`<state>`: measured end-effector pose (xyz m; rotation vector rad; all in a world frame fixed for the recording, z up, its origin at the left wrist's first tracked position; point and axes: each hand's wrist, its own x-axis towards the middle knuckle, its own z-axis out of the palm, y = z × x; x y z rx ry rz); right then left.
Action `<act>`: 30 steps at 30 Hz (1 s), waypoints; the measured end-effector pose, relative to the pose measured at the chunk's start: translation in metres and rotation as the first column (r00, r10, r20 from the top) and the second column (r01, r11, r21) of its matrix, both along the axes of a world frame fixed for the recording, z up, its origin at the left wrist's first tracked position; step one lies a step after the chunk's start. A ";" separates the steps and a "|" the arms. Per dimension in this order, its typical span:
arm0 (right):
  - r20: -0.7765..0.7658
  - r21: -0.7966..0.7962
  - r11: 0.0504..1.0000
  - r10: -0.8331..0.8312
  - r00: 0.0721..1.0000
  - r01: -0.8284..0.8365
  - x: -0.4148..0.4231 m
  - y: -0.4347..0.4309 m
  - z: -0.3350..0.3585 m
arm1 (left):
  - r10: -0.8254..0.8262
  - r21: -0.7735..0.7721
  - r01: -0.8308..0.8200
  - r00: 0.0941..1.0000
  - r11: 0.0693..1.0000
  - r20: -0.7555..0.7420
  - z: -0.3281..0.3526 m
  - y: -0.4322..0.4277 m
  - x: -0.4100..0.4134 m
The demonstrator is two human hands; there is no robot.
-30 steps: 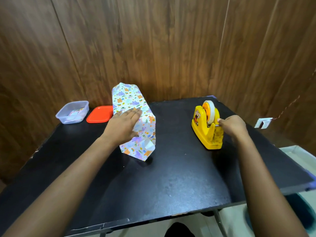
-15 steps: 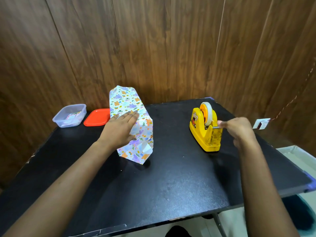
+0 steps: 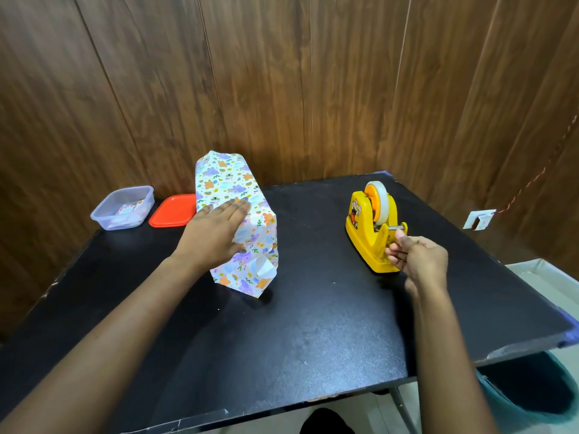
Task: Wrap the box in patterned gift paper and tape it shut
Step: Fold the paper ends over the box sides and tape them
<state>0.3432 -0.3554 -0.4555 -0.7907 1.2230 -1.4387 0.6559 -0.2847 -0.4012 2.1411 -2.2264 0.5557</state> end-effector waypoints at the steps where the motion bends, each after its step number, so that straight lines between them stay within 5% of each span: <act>1: 0.019 -0.007 1.000 -0.002 1.000 0.002 0.001 0.001 -0.001 | 0.001 0.001 -0.001 1.000 1.000 0.001 0.000 0.000 0.000; 11: 0.278 0.014 0.998 -0.060 0.959 0.059 0.012 0.005 -0.002 | -0.003 -0.008 0.003 1.000 1.000 -0.013 -0.001 -0.001 -0.001; 18: 0.573 0.063 0.996 0.019 0.820 -0.067 0.022 0.024 -0.015 | 0.026 -0.006 -0.026 0.999 1.000 0.043 -0.003 -0.002 -0.001; 25: 0.303 -0.076 0.903 0.426 0.853 -0.424 0.107 0.069 0.015 | 0.100 -0.045 -0.103 0.993 0.994 -0.069 -0.009 0.000 -0.003; 30: 0.114 -0.085 0.886 0.462 0.879 -0.455 0.157 0.087 0.015 | 0.103 -0.070 -0.113 0.985 0.991 -0.137 -0.013 0.006 0.000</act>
